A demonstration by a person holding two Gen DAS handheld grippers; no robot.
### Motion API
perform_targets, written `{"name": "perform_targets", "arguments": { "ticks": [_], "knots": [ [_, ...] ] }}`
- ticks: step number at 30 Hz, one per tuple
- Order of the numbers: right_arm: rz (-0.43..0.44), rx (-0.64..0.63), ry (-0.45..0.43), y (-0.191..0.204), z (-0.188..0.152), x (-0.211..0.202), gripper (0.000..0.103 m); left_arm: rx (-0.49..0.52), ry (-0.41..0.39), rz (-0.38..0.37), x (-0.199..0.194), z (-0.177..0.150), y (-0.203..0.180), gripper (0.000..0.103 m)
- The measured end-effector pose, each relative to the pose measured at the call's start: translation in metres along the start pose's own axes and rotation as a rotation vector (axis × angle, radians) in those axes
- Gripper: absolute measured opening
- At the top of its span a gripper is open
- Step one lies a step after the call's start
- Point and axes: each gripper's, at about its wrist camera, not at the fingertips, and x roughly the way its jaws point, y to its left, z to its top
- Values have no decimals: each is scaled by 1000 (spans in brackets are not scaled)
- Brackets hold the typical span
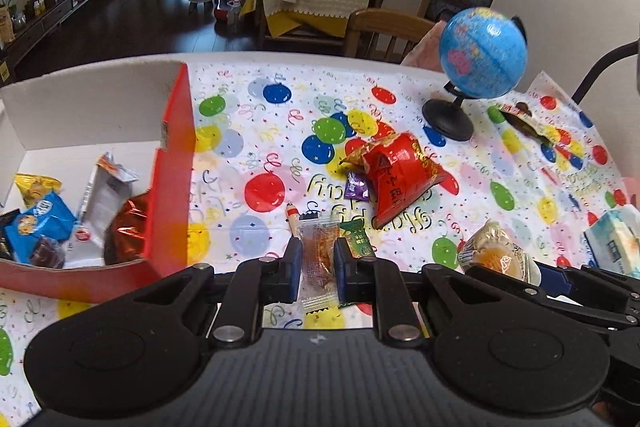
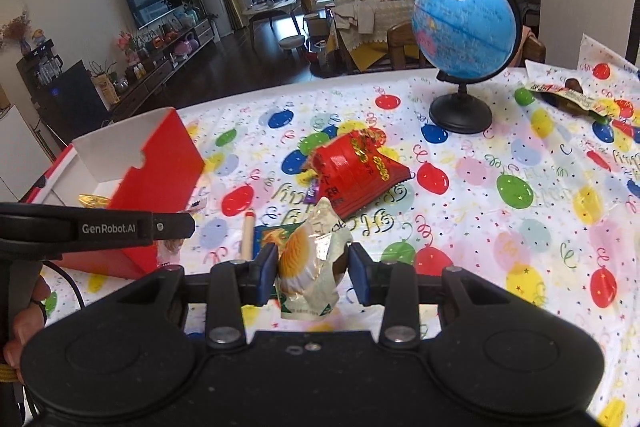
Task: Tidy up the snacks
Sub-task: 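Carry the clear packet and wrapped pastry over the red box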
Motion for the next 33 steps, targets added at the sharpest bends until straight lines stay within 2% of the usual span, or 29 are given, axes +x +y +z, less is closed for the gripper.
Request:
{"name": "perform_targets", "arguments": {
  "ticks": [7, 15, 25, 33],
  "knots": [
    [-1, -15, -28, 32, 3, -18, 37, -4, -48, -13, -37, 0, 24, 17],
    [21, -51, -62, 90, 9, -27, 37, -18, -94, 3, -74, 3, 71, 17],
    [53, -85, -78, 162, 19, -16, 37, -38, -146, 34, -111, 10, 140, 17],
    [69, -123, -70, 211, 28, 4, 37, -56, -172, 65, -125, 17, 190, 17]
  ]
}}
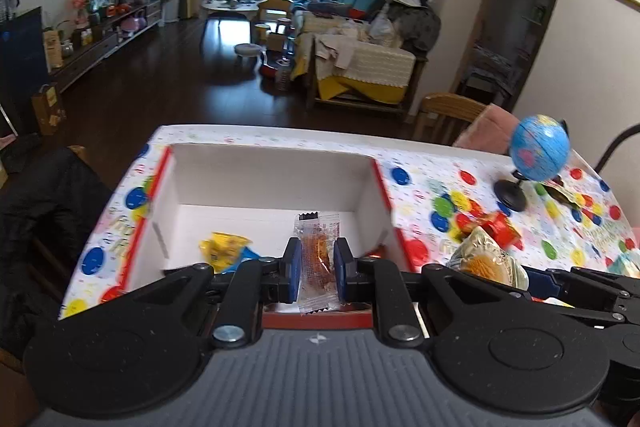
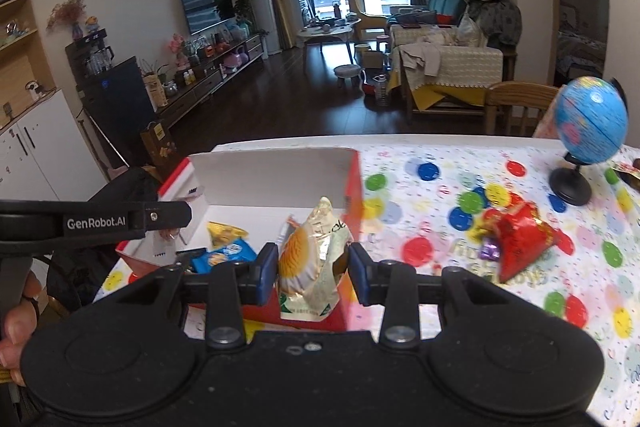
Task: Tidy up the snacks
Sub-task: 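Carry the clear packet and wrapped pastry over the red box, then lower both tools into the box and open them to release the items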
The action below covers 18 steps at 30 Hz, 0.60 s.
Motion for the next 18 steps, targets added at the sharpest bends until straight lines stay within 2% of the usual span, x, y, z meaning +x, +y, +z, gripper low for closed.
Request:
{"name": "perform_targets", "arguments": {
  "ticks": [8, 18],
  "knots": [
    [12, -33, 23, 34, 9, 32, 37, -16, 10, 38, 11, 10, 44, 17],
    [-5, -49, 90, 56, 9, 88, 37, -8, 75, 76, 55, 16, 80, 17]
  ]
}}
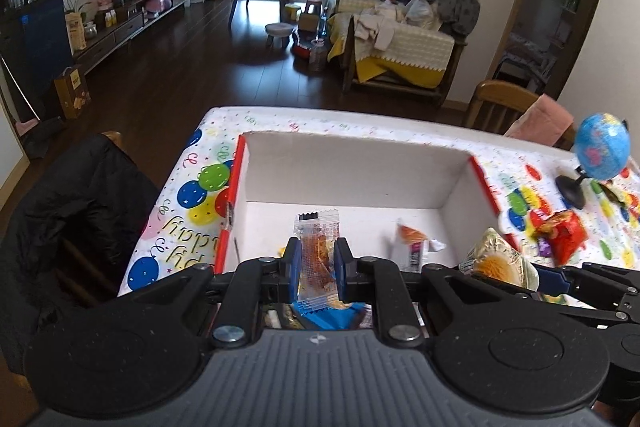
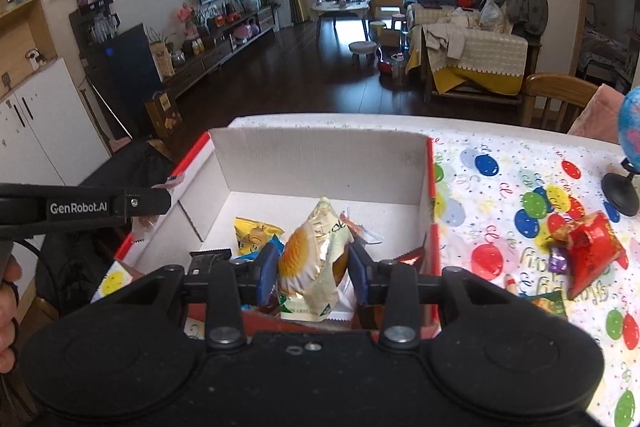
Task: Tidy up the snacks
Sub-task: 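Lower both tools into the box and open them to release the items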
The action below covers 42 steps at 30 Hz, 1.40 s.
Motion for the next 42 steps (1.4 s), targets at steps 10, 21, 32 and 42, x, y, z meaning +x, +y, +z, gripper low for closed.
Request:
{"name": "perform_targets", "arguments": {
  "ticks": [10, 21, 32, 42],
  "knots": [
    [-7, -56, 85, 13, 6, 54, 37, 50, 92, 6, 59, 3, 3, 17],
    [16, -71, 173, 15, -3, 82, 36, 122, 164, -23, 90, -6, -13, 17],
    [42, -63, 180, 13, -4, 82, 37, 125, 221, -34, 102, -12, -18, 17],
    [43, -51, 154, 10, -6, 64, 46, 83, 213, -42, 86, -11, -7, 26]
  ]
}}
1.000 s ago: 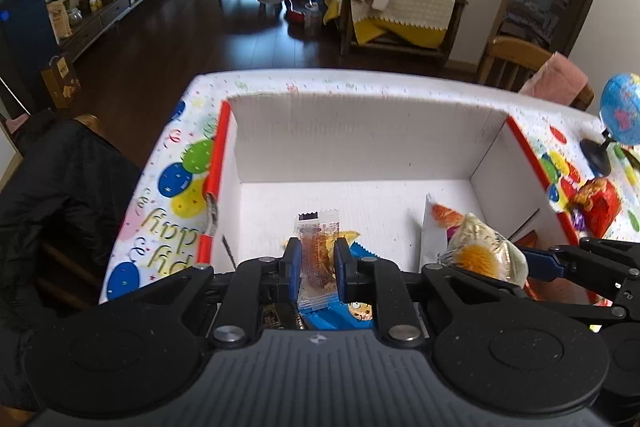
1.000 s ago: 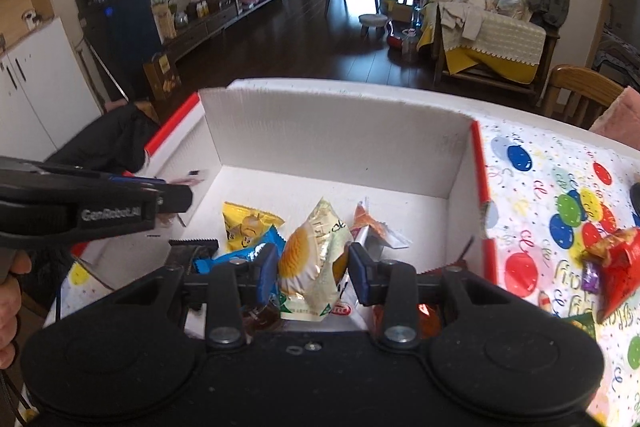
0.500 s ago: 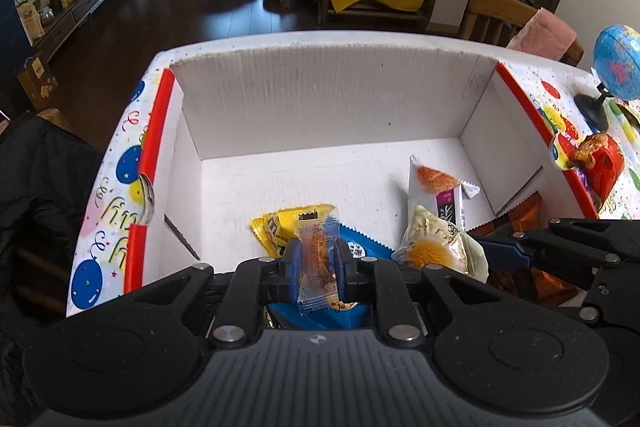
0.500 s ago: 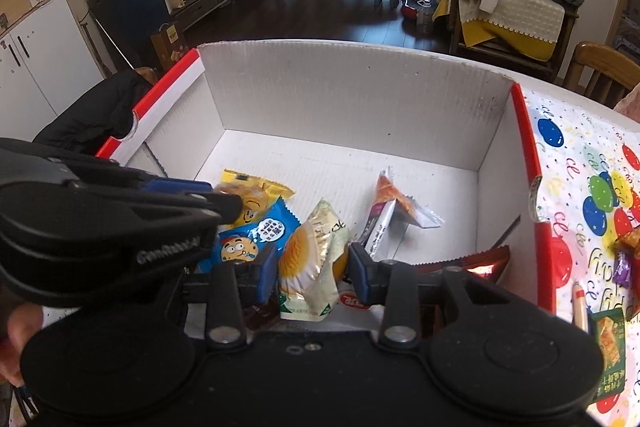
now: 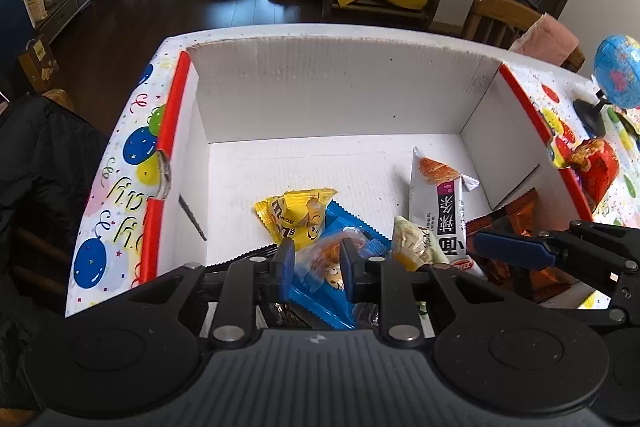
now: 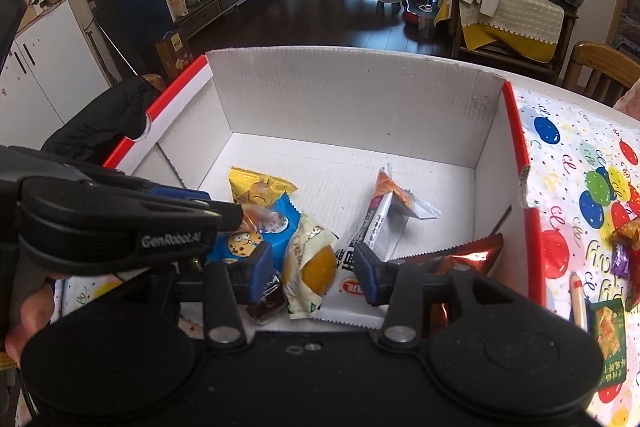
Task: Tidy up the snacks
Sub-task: 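Lower both tools into the box and open them to release the items, then withdraw both tools from the box toward the remaining snacks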
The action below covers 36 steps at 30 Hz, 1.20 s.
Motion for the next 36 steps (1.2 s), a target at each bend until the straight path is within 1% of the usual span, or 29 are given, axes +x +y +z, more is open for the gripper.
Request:
{"name": "perform_targets", "arguments": {
  "ticks": [3, 5, 7, 8, 14, 16, 18, 21, 29, 31, 36],
  "knots": [
    [-3, 4, -19, 0, -1, -10, 50, -8, -17, -10, -11, -2, 0, 30],
    [-6, 7, -34, -1, -3, -18, 53, -4, -31, -16, -20, -3, -2, 36],
    [-10, 8, -48, -2, -4, -26, 56, 3, -58, -22, -31, -4, -5, 62],
    [-12, 10, -55, -2, -5, -29, 59, 3, -78, -25, -37, -5, -6, 65],
    [-16, 35, -107, -7, -10, -55, 64, 11, -137, -41, -67, -9, -14, 66],
    [-16, 39, -127, -8, -11, -65, 67, 21, -153, -46, -77, -11, -19, 69],
    [-11, 45, -156, -9, -14, -75, 73, 34, -177, -52, -88, -14, -24, 70],
    [-12, 53, -192, -11, -19, -91, 77, 54, -208, -64, -103, -17, -33, 71],
    [-26, 81, -250, -22, -34, -125, 79, 100, -277, -102, -136, -28, -59, 71],
    [-33, 91, -266, -26, -38, -133, 80, 114, -291, -103, -142, -31, -67, 74],
    [-56, 119, -304, -38, -50, -153, 80, 123, -316, -129, -151, -34, -83, 74]
  ]
}}
